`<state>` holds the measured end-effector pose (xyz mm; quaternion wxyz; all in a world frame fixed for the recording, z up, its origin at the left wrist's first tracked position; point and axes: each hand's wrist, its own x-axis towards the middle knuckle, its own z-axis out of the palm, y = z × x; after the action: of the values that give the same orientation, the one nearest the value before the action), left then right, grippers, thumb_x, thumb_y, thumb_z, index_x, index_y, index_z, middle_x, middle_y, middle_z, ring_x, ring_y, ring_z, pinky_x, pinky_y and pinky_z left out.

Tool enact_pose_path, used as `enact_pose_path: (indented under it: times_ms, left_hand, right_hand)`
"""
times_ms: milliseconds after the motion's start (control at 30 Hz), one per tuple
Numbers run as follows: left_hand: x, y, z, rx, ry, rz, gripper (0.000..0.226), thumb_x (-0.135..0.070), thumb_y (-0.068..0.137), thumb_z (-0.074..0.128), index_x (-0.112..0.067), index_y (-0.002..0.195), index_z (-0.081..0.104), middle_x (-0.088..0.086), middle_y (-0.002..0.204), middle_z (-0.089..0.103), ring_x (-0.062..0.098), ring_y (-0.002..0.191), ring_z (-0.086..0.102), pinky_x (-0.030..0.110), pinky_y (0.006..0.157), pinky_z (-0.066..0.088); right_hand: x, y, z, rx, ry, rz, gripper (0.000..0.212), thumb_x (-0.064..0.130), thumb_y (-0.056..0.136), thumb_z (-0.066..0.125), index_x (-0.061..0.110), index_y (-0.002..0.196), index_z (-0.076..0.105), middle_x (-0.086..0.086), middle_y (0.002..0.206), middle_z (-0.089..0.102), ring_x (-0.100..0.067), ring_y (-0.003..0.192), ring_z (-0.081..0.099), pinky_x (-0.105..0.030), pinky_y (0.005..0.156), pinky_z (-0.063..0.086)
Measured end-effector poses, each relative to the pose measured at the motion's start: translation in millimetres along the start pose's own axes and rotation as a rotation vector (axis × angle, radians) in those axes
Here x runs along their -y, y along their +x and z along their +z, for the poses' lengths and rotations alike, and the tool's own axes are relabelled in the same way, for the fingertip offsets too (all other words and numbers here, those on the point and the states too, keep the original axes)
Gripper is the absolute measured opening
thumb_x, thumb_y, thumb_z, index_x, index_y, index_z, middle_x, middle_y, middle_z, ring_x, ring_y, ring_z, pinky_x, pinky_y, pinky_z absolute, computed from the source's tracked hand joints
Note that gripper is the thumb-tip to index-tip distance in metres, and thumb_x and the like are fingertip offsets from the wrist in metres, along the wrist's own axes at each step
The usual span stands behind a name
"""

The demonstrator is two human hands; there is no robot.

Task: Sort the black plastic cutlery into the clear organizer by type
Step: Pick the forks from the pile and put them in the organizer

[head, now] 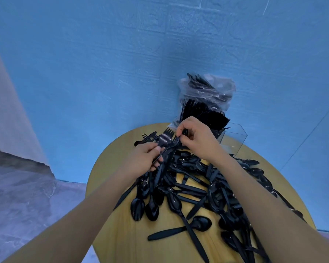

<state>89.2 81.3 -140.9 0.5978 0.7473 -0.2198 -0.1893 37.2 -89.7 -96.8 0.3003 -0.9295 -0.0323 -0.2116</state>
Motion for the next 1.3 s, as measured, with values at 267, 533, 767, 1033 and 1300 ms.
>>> enact_pose_path:
  times_ms: [267,533,767,1033,1300]
  left_hand:
    - [-22,-17,22,0.156,-0.232,-0.062,0.030,-0.028,0.103,0.033,-0.009,0.098,0.056,-0.001,0.064,0.051,0.006,0.042,0.035,0.016,0.040,0.029]
    - [-27,-23,25,0.181,-0.053,0.063,0.030,-0.029,0.101,0.037,-0.007,0.105,0.055,-0.005,0.062,0.040,0.005,0.045,0.032,0.015,0.043,0.028]
    - [-17,-25,26,0.089,0.144,0.084,0.027,-0.025,0.102,0.033,-0.010,0.092,0.053,-0.001,0.066,0.039,0.005,0.048,0.034,0.010,0.042,0.031]
    - [-17,-30,44,0.137,0.221,0.205,0.029,-0.031,0.102,0.034,-0.009,0.095,0.053,0.000,0.071,0.049,0.010,0.062,0.046,0.025,0.061,0.037]
    - [-16,-36,47,0.125,0.053,0.143,0.032,-0.020,0.104,0.028,-0.008,0.083,0.049,-0.001,0.059,0.044,0.001,0.042,0.036,0.011,0.044,0.031]
  right_hand:
    - [2,-18,-11,-0.097,-0.015,0.002,0.018,-0.003,0.084,0.056,0.014,0.080,0.058,0.010,0.090,0.046,-0.003,0.062,0.040,-0.008,0.063,0.035]
    - [4,-28,-24,-0.173,-0.048,0.020,0.021,0.001,0.086,0.059,0.018,0.098,0.061,0.009,0.096,0.050,0.002,0.075,0.046,-0.004,0.070,0.034]
    - [9,-54,-42,-0.238,0.490,0.192,0.040,0.004,0.085,0.066,0.021,0.116,0.046,-0.001,0.103,0.054,-0.011,0.066,0.060,-0.022,0.066,0.052]
    - [12,-59,-4,-0.203,0.603,0.432,0.015,0.001,0.085,0.066,0.009,0.092,0.056,-0.004,0.075,0.059,-0.003,0.052,0.059,-0.015,0.051,0.047]
    - [10,-63,-4,-0.195,0.580,0.504,0.016,0.002,0.084,0.067,0.009,0.075,0.057,-0.004,0.064,0.058,-0.002,0.047,0.058,-0.015,0.050,0.049]
